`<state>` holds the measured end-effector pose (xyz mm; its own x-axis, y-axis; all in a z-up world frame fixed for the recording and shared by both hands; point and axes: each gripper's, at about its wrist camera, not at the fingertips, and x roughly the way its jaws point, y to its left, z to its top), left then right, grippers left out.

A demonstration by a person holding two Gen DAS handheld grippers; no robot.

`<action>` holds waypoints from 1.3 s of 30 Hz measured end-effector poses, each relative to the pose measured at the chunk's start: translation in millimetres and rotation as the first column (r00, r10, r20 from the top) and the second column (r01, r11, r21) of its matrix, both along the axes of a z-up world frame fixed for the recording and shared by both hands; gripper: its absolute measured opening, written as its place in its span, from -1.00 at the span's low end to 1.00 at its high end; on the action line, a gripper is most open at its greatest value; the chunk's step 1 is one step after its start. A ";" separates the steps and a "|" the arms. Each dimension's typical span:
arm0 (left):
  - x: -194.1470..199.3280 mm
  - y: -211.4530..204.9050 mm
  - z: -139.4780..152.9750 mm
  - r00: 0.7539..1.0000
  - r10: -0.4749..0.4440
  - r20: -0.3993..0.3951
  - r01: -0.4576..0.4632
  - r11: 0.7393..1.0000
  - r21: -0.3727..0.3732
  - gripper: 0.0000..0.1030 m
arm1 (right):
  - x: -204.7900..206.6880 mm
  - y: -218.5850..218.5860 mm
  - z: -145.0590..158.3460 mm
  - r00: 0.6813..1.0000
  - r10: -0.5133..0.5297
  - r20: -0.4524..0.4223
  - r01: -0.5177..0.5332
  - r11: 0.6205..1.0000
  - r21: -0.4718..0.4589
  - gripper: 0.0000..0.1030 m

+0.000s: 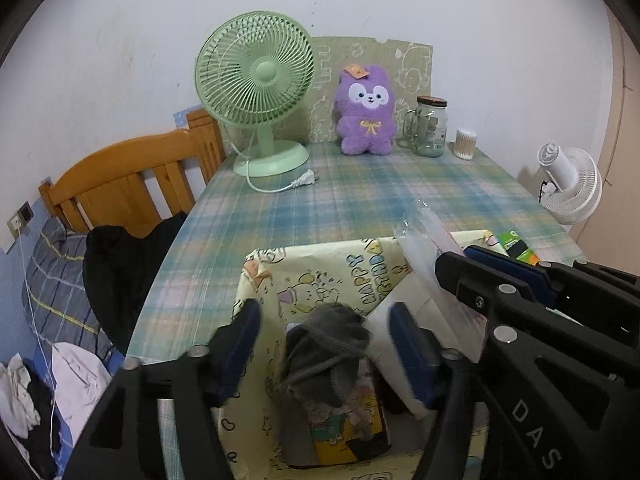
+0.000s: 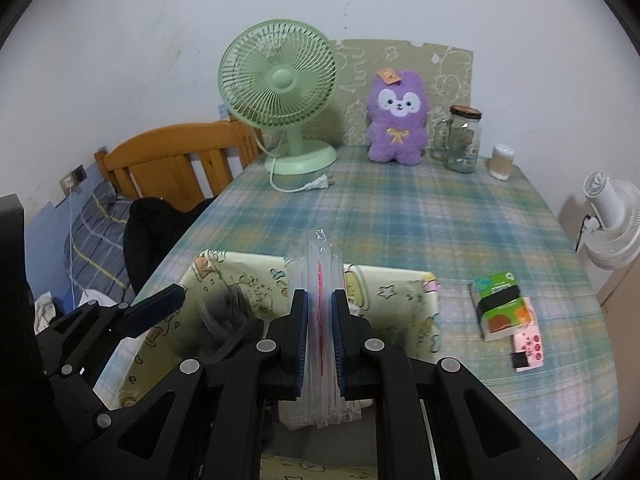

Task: Organize soft objects
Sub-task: 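Lower the grey pouch with the left tool while the right tool lowers the straw pack into the box, then open both tools and withdraw them from the box toward the green and pink packs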

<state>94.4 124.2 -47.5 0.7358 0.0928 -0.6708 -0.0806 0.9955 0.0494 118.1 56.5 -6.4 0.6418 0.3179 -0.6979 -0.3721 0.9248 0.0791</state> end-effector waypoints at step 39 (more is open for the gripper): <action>-14.5 -25.2 17.7 1.000 -0.013 0.026 0.014 0.997 -0.075 0.94 | -10.3 -33.0 11.2 0.999 -0.046 0.023 0.044 0.997 0.055 0.63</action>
<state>79.9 99.0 -29.7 0.7533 0.0326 -0.6568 -0.0673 0.9973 -0.0277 107.8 23.5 4.8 0.6730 0.3257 -0.6641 -0.3326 0.9352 0.1216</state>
